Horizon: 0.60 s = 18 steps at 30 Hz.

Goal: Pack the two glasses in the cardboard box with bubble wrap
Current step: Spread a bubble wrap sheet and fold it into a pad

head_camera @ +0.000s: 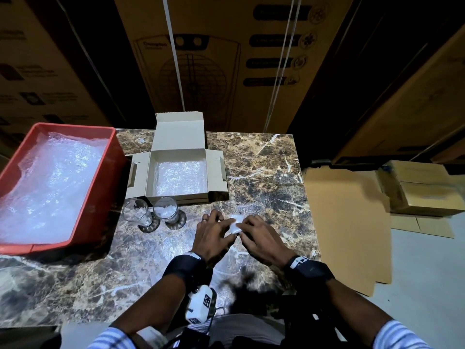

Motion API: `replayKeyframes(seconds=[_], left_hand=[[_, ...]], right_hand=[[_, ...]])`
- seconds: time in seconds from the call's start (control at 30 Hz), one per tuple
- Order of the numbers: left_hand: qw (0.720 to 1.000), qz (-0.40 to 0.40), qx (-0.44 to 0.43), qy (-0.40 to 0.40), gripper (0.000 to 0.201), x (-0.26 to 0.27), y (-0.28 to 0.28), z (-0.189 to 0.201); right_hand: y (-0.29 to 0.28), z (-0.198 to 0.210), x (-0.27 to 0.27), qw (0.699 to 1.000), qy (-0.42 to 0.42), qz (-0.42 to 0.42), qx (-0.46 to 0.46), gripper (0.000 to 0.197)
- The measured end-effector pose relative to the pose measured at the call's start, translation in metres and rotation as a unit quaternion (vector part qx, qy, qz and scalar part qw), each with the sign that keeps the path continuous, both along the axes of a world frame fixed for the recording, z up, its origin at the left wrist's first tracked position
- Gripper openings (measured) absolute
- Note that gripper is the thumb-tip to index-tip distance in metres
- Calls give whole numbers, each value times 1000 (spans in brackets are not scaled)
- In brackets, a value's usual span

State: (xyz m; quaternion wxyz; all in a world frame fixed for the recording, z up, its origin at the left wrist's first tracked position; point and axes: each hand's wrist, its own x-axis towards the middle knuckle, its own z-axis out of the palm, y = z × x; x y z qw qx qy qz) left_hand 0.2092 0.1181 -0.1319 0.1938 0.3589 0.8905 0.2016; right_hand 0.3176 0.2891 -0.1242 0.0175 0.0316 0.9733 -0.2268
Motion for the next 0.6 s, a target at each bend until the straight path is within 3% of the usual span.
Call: replayKeyframes(seconds=[0.1, 0.27, 0.37, 0.5, 0.6], left_hand=[[1000, 11, 9, -21, 64, 1, 0, 4], [1000, -9, 7, -25, 42, 5, -4, 7], [999, -30, -2, -24, 55, 9, -8, 7], [998, -31, 19, -53, 60, 13, -10, 12], [996, 5, 57, -75, 50, 12, -7, 12]], right_hand=[[-4, 2, 2, 1000, 12, -14, -18, 29], [-11, 10, 8, 999, 13, -6, -43, 19], [-12, 12, 12, 998, 0, -7, -70, 8], [-11, 15, 11, 993, -17, -24, -116, 11], [-9, 17, 4, 989, -32, -38, -136, 19]])
